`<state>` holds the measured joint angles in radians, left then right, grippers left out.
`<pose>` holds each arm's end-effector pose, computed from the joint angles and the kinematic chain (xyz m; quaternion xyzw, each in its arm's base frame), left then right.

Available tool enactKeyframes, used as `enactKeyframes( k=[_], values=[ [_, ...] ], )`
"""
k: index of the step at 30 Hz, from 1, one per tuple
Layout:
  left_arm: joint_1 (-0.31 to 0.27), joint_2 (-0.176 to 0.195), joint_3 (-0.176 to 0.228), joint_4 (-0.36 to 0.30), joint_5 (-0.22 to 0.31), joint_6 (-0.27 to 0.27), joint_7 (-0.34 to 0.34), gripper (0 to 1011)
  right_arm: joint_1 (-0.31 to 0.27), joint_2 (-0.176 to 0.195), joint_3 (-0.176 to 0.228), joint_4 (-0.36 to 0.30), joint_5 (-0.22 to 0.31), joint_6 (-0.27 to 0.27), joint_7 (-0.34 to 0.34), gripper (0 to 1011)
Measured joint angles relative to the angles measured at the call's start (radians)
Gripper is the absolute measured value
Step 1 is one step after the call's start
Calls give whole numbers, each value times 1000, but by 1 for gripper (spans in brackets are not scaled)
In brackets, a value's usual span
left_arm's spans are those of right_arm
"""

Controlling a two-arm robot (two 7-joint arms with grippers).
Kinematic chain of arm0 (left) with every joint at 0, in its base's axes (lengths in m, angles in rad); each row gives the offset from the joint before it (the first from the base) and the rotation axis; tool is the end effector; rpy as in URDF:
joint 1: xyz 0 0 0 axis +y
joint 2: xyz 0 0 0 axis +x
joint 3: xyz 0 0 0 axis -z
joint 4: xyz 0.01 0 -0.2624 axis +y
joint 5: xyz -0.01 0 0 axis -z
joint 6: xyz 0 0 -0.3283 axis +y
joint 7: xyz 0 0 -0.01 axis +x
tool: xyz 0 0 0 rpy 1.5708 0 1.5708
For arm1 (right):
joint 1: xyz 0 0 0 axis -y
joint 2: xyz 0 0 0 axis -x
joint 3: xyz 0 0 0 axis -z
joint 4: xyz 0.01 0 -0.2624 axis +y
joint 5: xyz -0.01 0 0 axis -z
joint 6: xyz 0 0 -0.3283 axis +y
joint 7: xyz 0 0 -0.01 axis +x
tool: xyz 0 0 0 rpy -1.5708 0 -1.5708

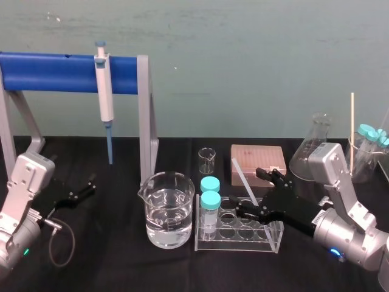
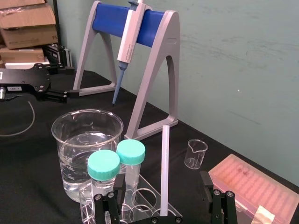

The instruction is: Pick up the stirring rod with one hand, then place it down.

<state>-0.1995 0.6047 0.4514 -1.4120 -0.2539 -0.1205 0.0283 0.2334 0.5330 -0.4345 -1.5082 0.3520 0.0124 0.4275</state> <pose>0.3720 0.0618 -0.2838 0.1415 -0.1325 0.5799 0.7913 0.3819 -0.0234 -0.2455 -0.1045 -0.0529 -0.3877 0.9143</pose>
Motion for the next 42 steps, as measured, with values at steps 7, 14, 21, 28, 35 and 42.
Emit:
enactKeyframes(
  k=[7, 14, 21, 28, 35, 42],
  values=[
    [0, 0, 0, 0, 0, 0, 0, 1000, 9, -16, 6, 18, -12, 14, 12, 1002],
    [0, 0, 0, 0, 0, 0, 0, 1000, 10, -19, 8, 20, -18, 19, 12, 1002],
    [0, 0, 0, 0, 0, 0, 0, 1000, 9, -17, 8, 18, -16, 17, 12, 964],
    [0, 0, 0, 0, 0, 0, 0, 1000, 8, -16, 8, 17, -14, 15, 12, 792],
    [0, 0, 0, 0, 0, 0, 0, 1000, 7, -16, 8, 16, -13, 15, 12, 567],
    [0, 0, 0, 0, 0, 0, 0, 1000, 7, -15, 8, 15, -12, 14, 11, 364]
  ],
)
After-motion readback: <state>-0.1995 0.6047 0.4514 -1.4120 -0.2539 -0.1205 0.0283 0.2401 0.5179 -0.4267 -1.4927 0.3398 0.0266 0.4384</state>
